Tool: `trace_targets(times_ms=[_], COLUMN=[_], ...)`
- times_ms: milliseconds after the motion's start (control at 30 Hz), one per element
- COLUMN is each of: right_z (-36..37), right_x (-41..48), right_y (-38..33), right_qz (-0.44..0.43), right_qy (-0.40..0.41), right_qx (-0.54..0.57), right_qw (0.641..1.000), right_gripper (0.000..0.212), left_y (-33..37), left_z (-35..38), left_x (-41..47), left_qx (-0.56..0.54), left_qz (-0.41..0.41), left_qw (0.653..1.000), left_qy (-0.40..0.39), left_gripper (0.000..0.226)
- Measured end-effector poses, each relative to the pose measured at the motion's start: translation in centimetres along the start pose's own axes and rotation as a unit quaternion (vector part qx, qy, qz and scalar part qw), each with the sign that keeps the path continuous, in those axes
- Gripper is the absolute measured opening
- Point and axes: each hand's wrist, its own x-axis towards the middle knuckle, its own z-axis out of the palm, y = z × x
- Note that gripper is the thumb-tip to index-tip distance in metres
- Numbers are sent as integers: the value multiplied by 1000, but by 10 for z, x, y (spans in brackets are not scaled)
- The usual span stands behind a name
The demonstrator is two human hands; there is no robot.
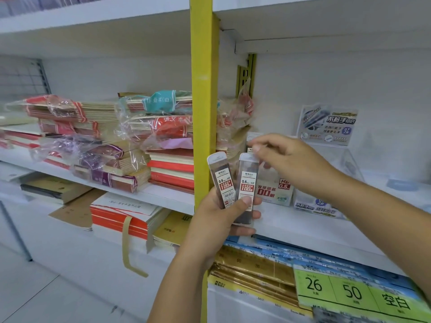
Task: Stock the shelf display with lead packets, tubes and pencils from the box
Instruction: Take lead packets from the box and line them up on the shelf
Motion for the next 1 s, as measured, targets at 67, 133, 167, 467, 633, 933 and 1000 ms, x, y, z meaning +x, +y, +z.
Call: trace_targets(times_ms=[67, 133, 167, 467, 633, 933, 1000], right_z=[2, -1, -6, -44, -34, -28, -27], right_x=[-13, -13, -9, 45, 54, 61, 60], right_y=[-2, -1, 0, 29, 42, 47, 53], right_qz=[27, 28, 29, -38, -3, -2, -4], right_qy=[-53, -24, 24, 169, 102, 83, 101], right_qx=[59, 66, 83, -185, -218, -264, -325], right_qw=[997, 997, 996, 967, 971, 961, 940], right_gripper=[12, 13, 14, 17, 19, 22, 21], left_y=[0, 0, 0, -2, -6, -5, -5], left_z=[3, 7, 8, 12, 12, 13, 13], left_x=[-1, -3, -4, -3, -1, 1, 2], left_qx=[4, 9, 11, 21, 36, 47, 50], left_qz=[2, 4, 4, 4, 30, 44, 46], left_qw=[1000, 1000, 1000, 998, 997, 995, 995], left_qy=[-13, -17, -12, 56, 67, 78, 79], left_gripper=[23, 23, 23, 17, 20, 18, 19])
